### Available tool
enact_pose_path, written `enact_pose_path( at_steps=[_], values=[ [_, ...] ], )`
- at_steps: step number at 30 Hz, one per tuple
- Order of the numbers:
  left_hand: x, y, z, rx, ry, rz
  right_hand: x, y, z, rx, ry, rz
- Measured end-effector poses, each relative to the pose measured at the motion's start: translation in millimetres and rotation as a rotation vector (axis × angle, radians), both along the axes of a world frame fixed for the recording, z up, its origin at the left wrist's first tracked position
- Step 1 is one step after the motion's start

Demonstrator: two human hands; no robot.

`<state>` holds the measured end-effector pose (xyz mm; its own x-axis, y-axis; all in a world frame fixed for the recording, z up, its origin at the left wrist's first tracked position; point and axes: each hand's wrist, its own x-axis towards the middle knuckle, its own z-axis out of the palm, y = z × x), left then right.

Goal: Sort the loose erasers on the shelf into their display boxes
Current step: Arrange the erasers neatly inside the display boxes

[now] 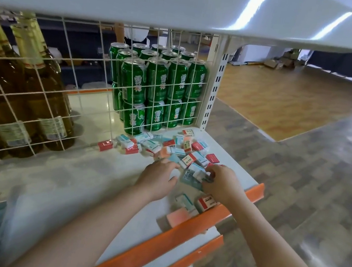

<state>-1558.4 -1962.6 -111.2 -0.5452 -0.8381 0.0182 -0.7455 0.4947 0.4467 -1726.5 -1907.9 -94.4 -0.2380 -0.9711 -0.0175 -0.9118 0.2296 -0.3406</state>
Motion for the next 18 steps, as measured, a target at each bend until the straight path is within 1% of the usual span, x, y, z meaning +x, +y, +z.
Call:
enact_pose_path(
  at_steps=[5, 10, 13, 18],
  values=[
    [-9, -6, 2, -0.011, 0.019, -0.035, -12, -2, 4, -0.086, -0.053, -0.084],
    [-29, -8, 2, -0.004, -0.108, -0.170, -17, 4, 5, -0.107, -0.153, -0.141],
    [-39, -8, 1, 0.030, -0.172, -0.172, -20, 5, 3, -0.105, -0.181, -0.163],
    [-49, -12, -2, -0.023, -0.209, -0.114, -19, 6, 3, -0.081, -0.211, -0.197]
  ],
)
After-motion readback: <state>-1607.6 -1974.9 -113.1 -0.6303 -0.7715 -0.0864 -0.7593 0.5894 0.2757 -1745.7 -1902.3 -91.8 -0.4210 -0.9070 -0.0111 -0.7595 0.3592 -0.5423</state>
